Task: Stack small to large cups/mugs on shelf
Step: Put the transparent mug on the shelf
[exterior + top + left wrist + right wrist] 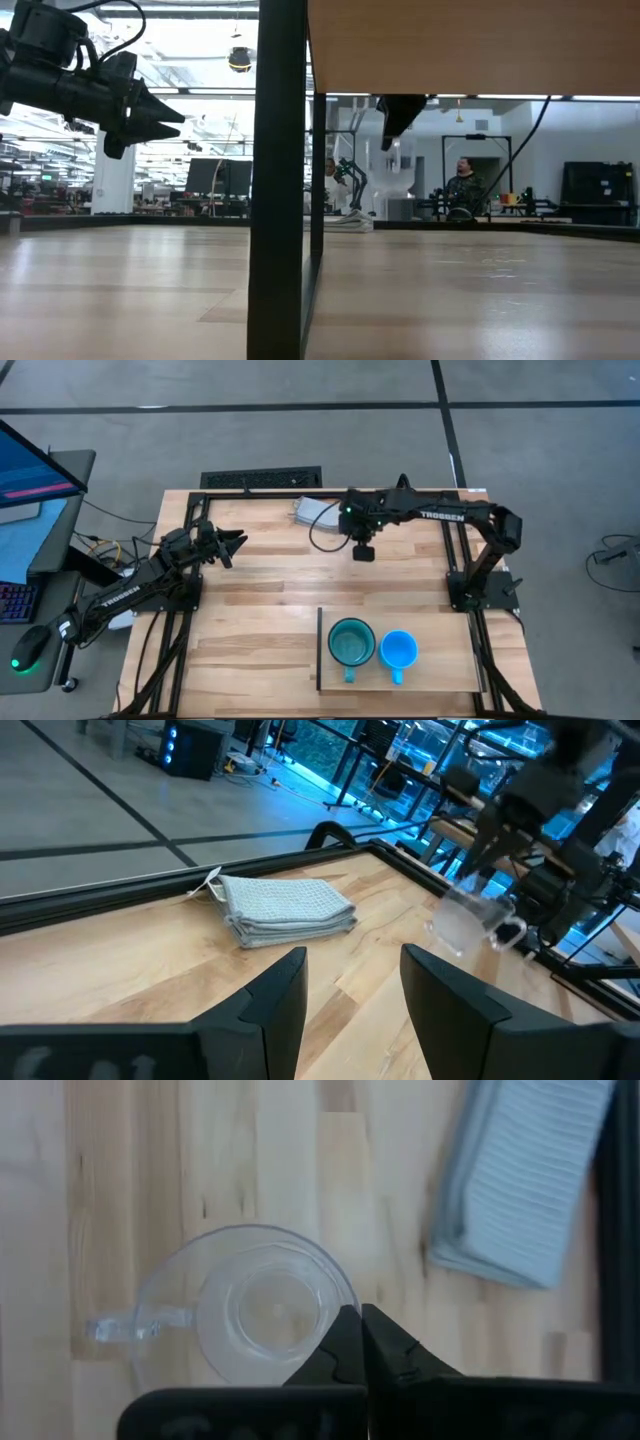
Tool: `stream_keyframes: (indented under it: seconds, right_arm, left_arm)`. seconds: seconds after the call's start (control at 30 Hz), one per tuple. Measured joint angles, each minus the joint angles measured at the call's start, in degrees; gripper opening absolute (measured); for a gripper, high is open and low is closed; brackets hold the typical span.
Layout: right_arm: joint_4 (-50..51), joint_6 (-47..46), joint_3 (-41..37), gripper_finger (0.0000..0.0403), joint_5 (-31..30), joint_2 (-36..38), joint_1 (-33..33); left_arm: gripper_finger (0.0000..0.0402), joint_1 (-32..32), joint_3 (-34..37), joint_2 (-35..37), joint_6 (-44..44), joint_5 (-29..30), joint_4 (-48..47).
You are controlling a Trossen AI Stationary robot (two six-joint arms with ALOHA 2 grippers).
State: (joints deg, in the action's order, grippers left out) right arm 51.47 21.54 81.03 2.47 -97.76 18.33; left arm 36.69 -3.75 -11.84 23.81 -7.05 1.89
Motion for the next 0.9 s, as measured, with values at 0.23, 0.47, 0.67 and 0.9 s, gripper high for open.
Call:
stream_keyframes:
  seconds: [0.23,0.47,0.67,0.9]
  right_arm:
    - [8.0,1.3,7.2,0.0000,0.0,0.5,1.3]
    - [11.5,0.1,11.3,0.0000,0.0,5.9,2.7]
    - [16.7,-5.9,11.7,0.0000,-2.7,12.1,4.0]
    - [25.6,-16.0,11.7,0.0000,-7.4,17.7,0.9]
  left_arm:
    - [0.0153,0.0,0.0,0.0,0.0,0.0,0.0]
    - [0.0153,0.0,0.0,0.0,0.0,0.0,-0.5]
    - [0.0153,0.0,0.0,0.0,0.0,0.1,-4.6]
    - [0.0153,0.0,-0.2,-0.1,0.0,0.4,-9.2]
